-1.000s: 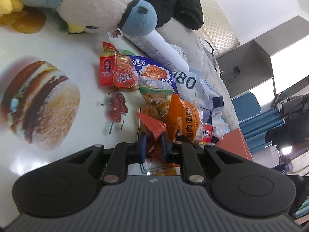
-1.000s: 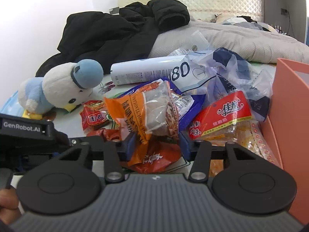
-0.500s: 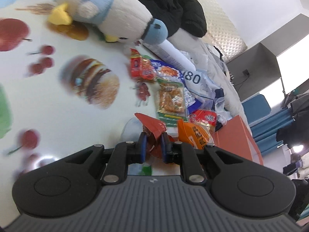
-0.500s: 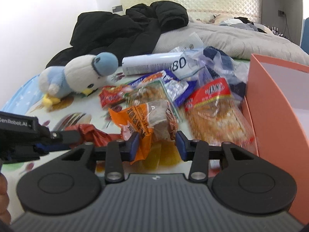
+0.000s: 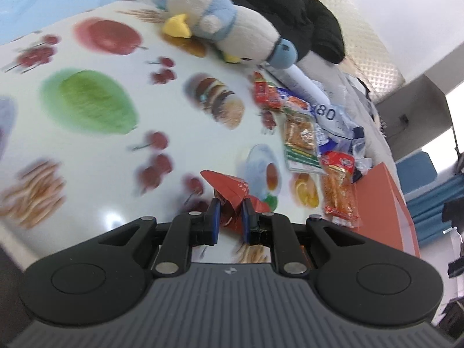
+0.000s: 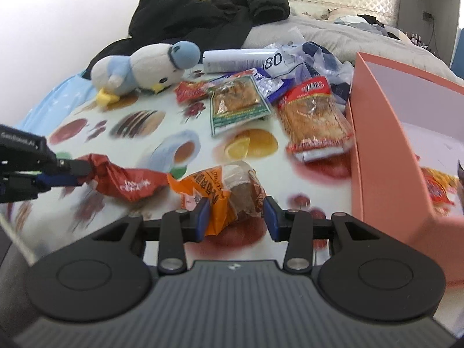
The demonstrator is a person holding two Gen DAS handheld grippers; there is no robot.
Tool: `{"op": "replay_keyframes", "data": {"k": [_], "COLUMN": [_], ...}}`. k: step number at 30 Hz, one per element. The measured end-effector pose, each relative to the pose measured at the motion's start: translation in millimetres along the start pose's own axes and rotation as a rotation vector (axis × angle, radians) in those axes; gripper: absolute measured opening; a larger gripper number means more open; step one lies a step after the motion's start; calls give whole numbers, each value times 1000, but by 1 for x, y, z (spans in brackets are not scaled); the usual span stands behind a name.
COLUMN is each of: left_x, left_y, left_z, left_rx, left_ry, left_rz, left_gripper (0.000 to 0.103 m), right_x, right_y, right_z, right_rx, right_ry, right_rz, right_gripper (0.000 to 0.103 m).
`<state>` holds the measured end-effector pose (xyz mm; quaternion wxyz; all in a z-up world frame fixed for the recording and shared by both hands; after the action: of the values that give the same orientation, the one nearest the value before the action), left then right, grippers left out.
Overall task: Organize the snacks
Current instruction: 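Grasp the orange snack bag with the right tool while the left tool lifts the red candy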
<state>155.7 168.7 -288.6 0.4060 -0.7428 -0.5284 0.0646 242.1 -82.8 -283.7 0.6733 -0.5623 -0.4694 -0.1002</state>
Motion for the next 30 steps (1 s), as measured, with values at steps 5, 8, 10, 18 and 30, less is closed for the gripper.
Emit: {"op": "replay_keyframes", "data": {"k": [5, 8, 10, 18, 30], "left_x": [-21, -35, -44, -56, -24], "left_y": [-16, -22, -26, -37, -31], "left_z": [11, 14, 14, 1, -59], "left_rx": [25, 9, 10, 25, 142], "left_ry": [-54, -77, -60, 162, 801], "left_rz": [32, 81, 103, 175, 57], "left_gripper": [18, 19, 29, 69, 88], "right_x": [-15, -22, -28, -39, -41], "right_y": [-23, -33, -38, -47, -33], "right_z": [10, 15, 17, 19, 5], "right_rx": [10, 13, 9, 21, 62], "right_ry": [-19, -38, -41, -24, 96], "right_rz": [10, 8, 13, 34, 31], "right_gripper": [42, 42, 42, 64, 85]}}
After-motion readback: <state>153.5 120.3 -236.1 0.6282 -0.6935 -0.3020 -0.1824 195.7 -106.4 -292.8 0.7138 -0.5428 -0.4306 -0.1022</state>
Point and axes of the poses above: each gripper's, at about its wrist camera, not at the fingertips, and y roughly the way its jaws point, z to its left, x to its top, the point moved 5 cm from there along y, roughly the way its jaws point, and after that the axes turned 10 degrees about -y, right-handed, at the moved point
